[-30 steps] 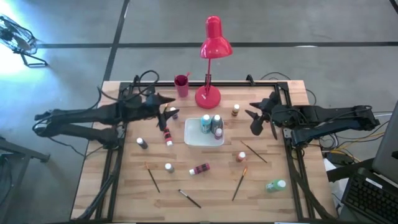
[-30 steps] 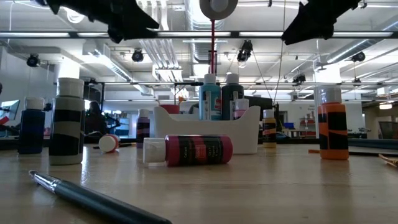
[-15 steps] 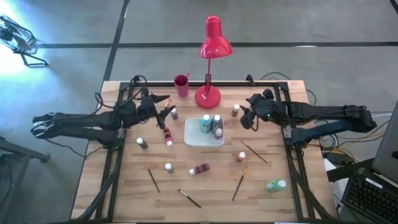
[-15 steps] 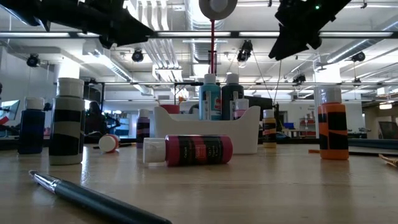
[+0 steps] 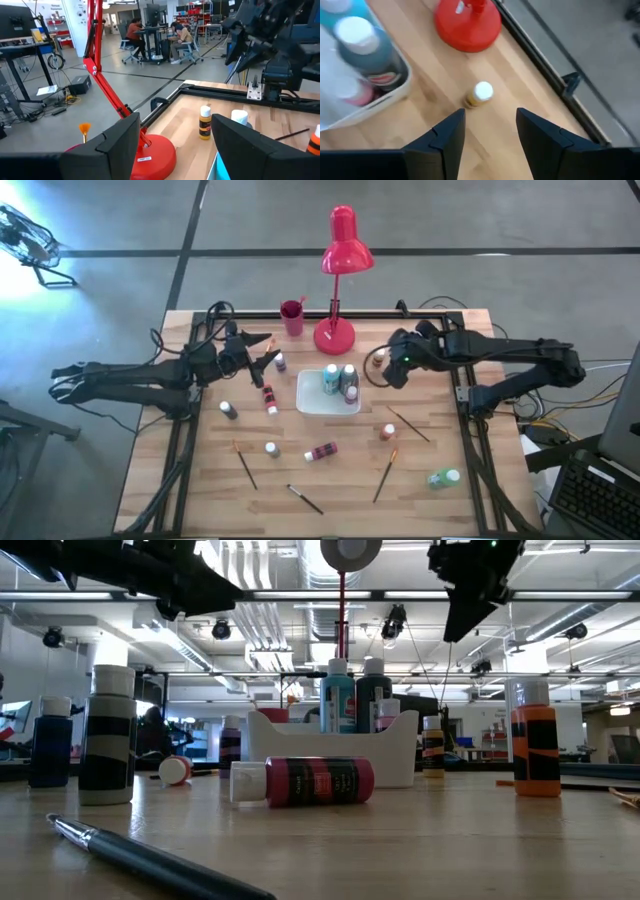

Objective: Pick & Place Paint Supplies
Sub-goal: Put the yellow paint bottle into the white bin

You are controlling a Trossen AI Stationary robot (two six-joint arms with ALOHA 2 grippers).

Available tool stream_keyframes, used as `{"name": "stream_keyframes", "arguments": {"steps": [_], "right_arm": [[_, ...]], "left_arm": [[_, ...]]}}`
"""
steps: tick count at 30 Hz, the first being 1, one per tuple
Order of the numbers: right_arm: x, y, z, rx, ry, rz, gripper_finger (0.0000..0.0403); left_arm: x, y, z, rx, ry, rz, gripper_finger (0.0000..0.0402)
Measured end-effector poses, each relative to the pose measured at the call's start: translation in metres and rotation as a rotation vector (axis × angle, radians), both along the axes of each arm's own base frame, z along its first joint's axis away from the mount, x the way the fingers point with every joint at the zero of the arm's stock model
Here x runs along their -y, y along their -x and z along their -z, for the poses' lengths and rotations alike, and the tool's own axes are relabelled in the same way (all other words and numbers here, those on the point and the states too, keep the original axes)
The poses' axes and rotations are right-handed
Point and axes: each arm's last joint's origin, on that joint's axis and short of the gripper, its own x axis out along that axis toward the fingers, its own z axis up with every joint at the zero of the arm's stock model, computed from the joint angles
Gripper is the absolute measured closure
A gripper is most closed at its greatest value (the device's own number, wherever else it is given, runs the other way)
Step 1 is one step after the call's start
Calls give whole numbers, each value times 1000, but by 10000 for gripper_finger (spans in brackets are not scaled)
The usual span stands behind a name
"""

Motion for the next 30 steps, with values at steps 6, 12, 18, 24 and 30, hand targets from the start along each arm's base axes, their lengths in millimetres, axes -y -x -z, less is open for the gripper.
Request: {"name": "stream_keyframes", "arguments": {"steps": [6,12,18,24,30], "right_arm": [[4,-3,21,52,65,-8,202],[10,10,40,149,70,-5,184],[8,20,53,146,53,-35,185],[14,27,76,234,53,-29,185],[22,33,97,310,10,-36,169]], "left_arm": [[0,0,1,-5,5,1,152],[0,0,1,-7,5,1,152],[0,0,1,-6,5,1,152],[0,0,1,-5,6,1,152],[0,0,1,-6,7,1,152]]}}
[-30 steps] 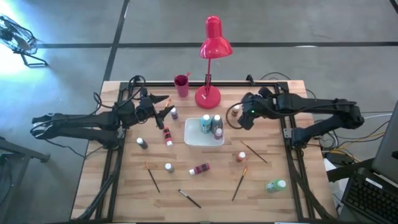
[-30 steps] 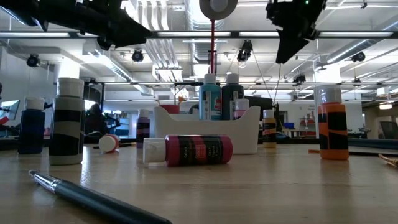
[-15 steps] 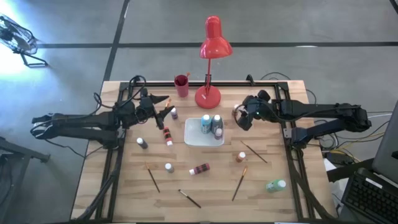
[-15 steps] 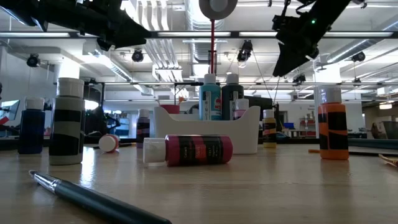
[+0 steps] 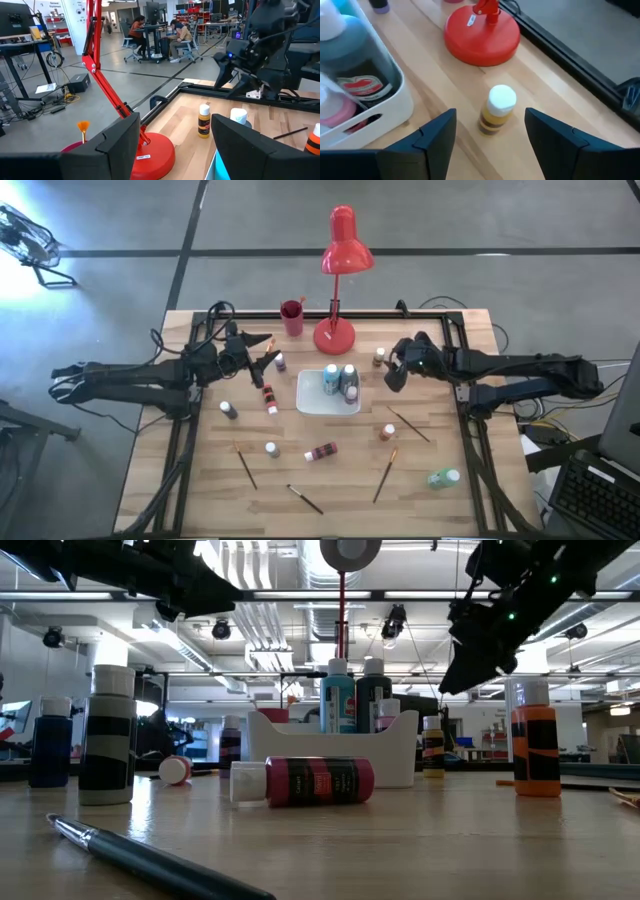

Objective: Pick & Place Paint Supplies
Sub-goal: Put the yellow paint bottle into the white bin

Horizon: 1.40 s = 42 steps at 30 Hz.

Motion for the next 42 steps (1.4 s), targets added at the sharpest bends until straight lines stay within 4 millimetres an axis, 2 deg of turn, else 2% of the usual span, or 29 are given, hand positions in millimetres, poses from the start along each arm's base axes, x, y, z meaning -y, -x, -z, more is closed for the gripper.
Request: {"name": "stream_keyframes", "arguments": {"steps": [9,16,24,35,42], "right_arm": [[17,4,20,73,2,32,153],[22,5,23,103,1,46,159],[28,-6,37,74,-24,28,172],[41,-14,55,35,-21,62,152],[45,-17,57,45,-11,66,189]], "left_arm": [[0,0,0,1,1,0,152],[0,0,0,1,1,0,152],[0,0,0,1,1,1,152],[0,0,0,0,1,1,152],[0,0,0,-1,1,0,152]]}}
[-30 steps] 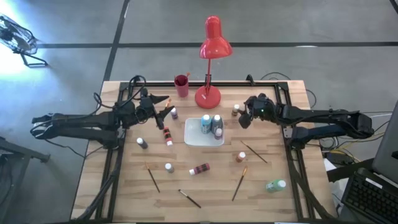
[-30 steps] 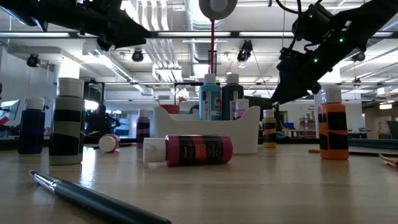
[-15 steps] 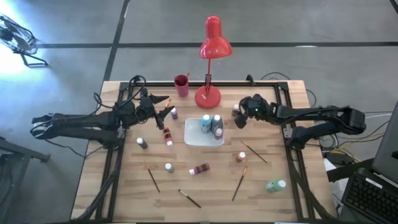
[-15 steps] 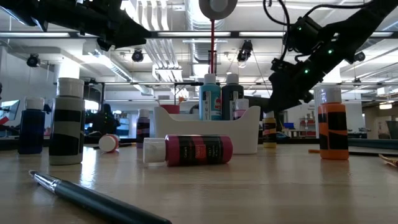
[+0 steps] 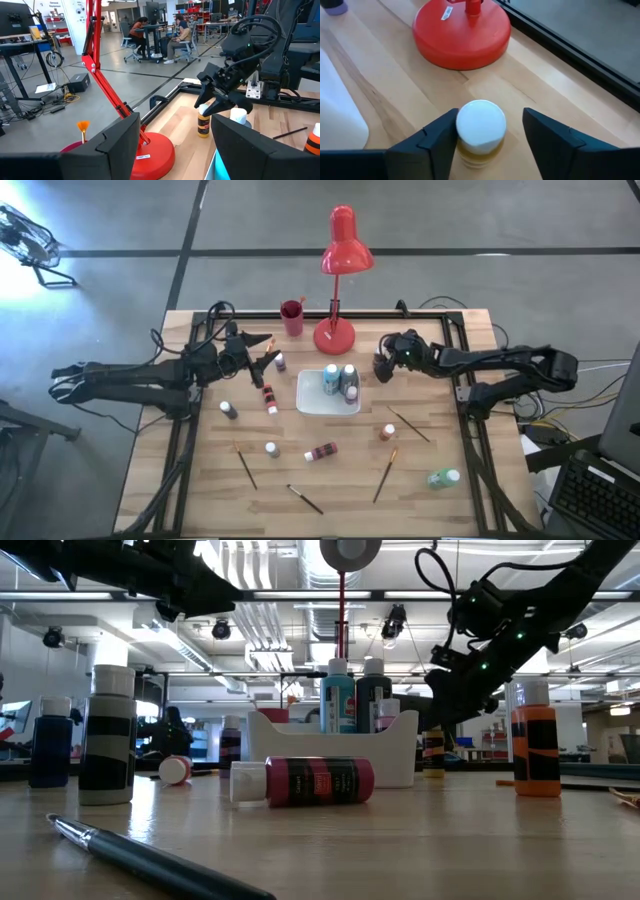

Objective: Pick & Place Paint Supplies
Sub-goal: Put the yellow paint bottle into the white bin

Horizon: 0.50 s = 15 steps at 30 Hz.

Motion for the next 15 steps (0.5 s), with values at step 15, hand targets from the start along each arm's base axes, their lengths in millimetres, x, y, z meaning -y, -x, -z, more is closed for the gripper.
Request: {"name": "stream_keyframes", "arguments": {"steps": [15], "right_arm": [[0,2,-4,1,26,-21,294]], "left_arm": [[0,0,1,-6,1,0,154]]}}
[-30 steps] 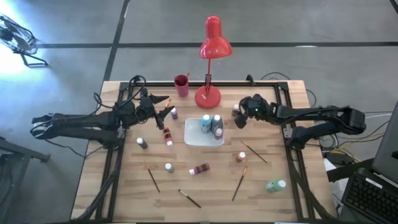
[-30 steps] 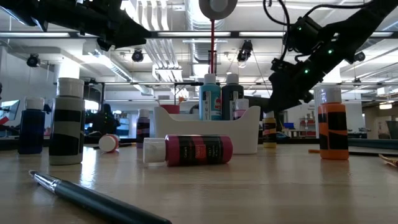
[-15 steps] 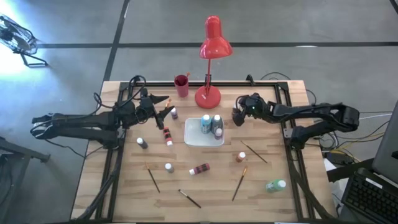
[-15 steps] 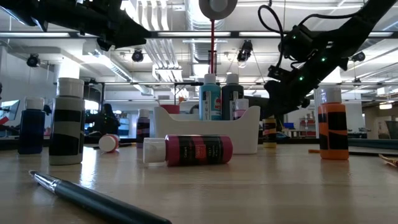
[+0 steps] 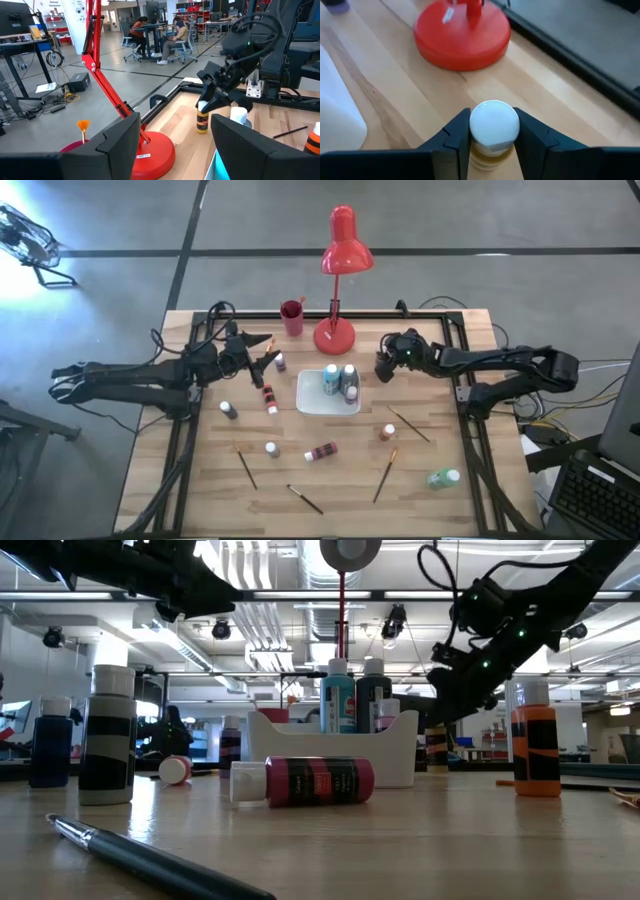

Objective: Pick & Place Paint Supplies
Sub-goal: Put the yellow paint bottle into the white bin

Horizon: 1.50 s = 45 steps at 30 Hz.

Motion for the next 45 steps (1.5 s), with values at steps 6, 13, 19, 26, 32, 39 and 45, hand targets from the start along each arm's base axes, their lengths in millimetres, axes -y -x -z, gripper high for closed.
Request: {"name": "stream_keyframes", "arguments": {"steps": [6,13,19,26,32,39,45], "right_arm": [[-6,5,-39,123,-1,-63,294],[-29,11,-117,282,126,-210,294],[-59,16,-159,393,209,-365,294],[-101,7,-167,478,123,-602,294],[-135,-8,-174,520,62,-737,294],[-158,-43,-165,443,42,-751,294],[-166,-77,-143,353,-27,-725,294]], "left_arm": [[0,0,0,-1,0,0,154],[0,0,0,-2,0,0,154],[0,0,1,-7,1,0,154],[0,0,2,-15,9,0,154],[0,0,2,-13,10,0,154],[0,0,2,-16,10,1,154],[0,0,3,-24,12,0,154]]}}
